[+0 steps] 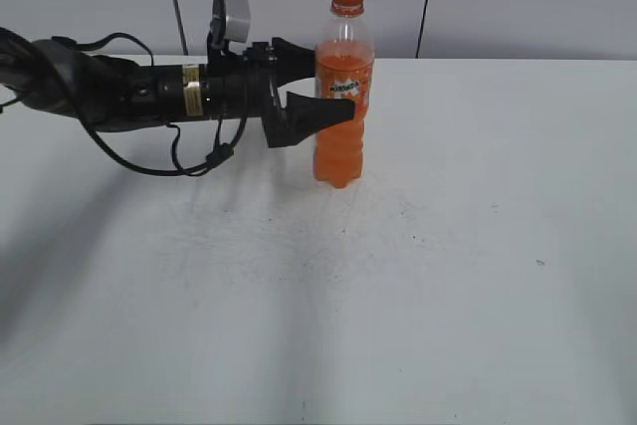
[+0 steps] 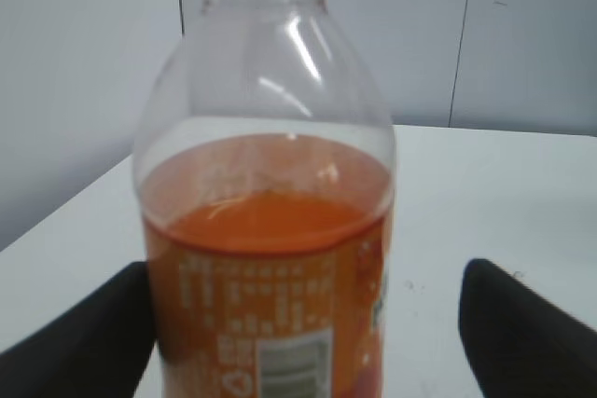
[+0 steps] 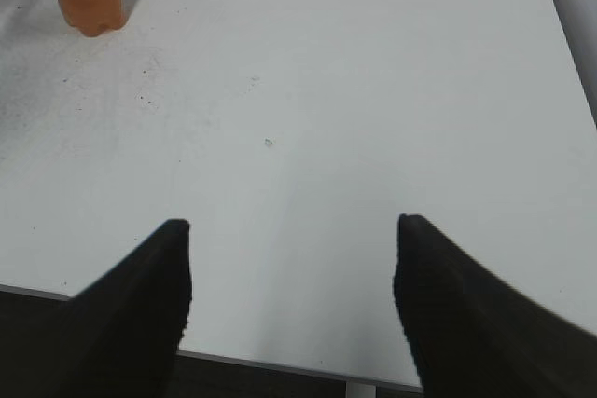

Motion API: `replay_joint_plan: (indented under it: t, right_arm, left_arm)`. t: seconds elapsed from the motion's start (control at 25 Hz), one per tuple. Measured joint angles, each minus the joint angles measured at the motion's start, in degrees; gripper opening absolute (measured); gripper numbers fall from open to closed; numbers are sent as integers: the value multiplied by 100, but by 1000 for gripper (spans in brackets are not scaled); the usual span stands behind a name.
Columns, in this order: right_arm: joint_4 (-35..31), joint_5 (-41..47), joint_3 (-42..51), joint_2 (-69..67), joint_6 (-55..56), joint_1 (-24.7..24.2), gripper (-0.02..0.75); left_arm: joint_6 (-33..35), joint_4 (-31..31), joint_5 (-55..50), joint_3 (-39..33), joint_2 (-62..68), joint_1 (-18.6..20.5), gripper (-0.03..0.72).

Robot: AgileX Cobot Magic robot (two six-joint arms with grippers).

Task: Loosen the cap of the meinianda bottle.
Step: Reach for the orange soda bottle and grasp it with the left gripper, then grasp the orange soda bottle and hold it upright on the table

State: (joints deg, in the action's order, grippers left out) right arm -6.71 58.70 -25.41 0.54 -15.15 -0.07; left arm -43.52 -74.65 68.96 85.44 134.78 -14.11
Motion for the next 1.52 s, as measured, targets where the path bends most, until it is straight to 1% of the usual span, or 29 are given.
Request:
replay_joint_plan:
  t: [0.2,0.44,0.56,0.72,1.08,1.24,1.36,1.52]
  right_arm:
    - [0,0,0,0,0,0,513]
    - [0,0,0,0,0,0,513]
    - [0,0,0,0,0,0,513]
    - [0,0,0,0,0,0,513]
    - [0,0,0,0,0,0,513]
    - [0,0,0,0,0,0,513]
    - [0,0,0,0,0,0,513]
    - [0,0,0,0,0,0,513]
  left_arm:
    - [-337,73,13,609,407,-257,593]
    - [-747,71,1,1150,770,-349,587]
    - [-806,28,-5,1194,802,-351,552]
    - [-810,-38,-51,1205,805,-351,419]
    - [-817,-69,-43,1219,809,-351,419]
    - [-812,-121,-93,902,589,-351,419]
    - [-705,-181,-166,397,242,-351,419]
    - [-190,-136,-270,-606,-420,-351,419]
